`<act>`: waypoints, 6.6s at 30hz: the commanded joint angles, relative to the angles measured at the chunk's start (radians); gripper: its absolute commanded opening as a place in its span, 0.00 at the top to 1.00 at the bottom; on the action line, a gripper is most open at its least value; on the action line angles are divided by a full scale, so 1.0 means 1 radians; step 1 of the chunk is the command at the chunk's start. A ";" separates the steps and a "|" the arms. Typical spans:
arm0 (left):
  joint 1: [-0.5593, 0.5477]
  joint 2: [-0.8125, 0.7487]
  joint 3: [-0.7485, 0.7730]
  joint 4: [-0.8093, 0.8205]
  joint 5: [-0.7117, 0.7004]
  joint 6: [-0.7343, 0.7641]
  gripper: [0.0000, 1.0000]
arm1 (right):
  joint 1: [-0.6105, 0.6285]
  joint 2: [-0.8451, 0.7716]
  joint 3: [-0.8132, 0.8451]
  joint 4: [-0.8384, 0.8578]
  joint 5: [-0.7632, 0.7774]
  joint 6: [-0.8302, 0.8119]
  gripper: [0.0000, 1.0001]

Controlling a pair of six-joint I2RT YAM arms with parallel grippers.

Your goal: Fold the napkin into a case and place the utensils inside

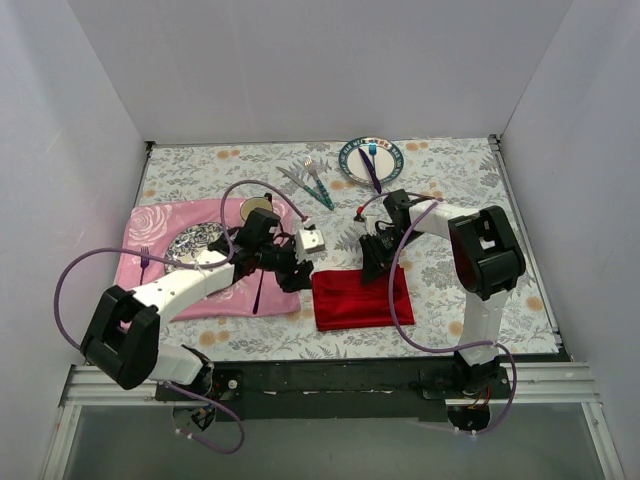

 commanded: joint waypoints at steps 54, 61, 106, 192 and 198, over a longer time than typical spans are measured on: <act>-0.267 0.213 -0.177 0.197 -0.200 0.000 0.99 | 0.056 -0.164 -0.147 0.002 0.282 -0.420 0.60; -0.267 0.217 -0.179 0.196 -0.214 -0.009 1.00 | 0.054 -0.210 -0.146 -0.037 0.278 -0.477 0.64; 0.086 0.315 0.008 0.803 0.369 -1.504 0.02 | 0.053 -0.314 -0.457 0.345 0.305 -0.446 0.73; 0.025 0.454 0.054 0.584 0.235 -1.205 0.02 | -0.268 0.082 -0.276 0.443 -0.210 0.217 0.56; 0.017 0.446 0.128 0.644 0.283 -1.280 0.02 | -0.271 0.074 -0.266 0.466 -0.180 0.217 0.56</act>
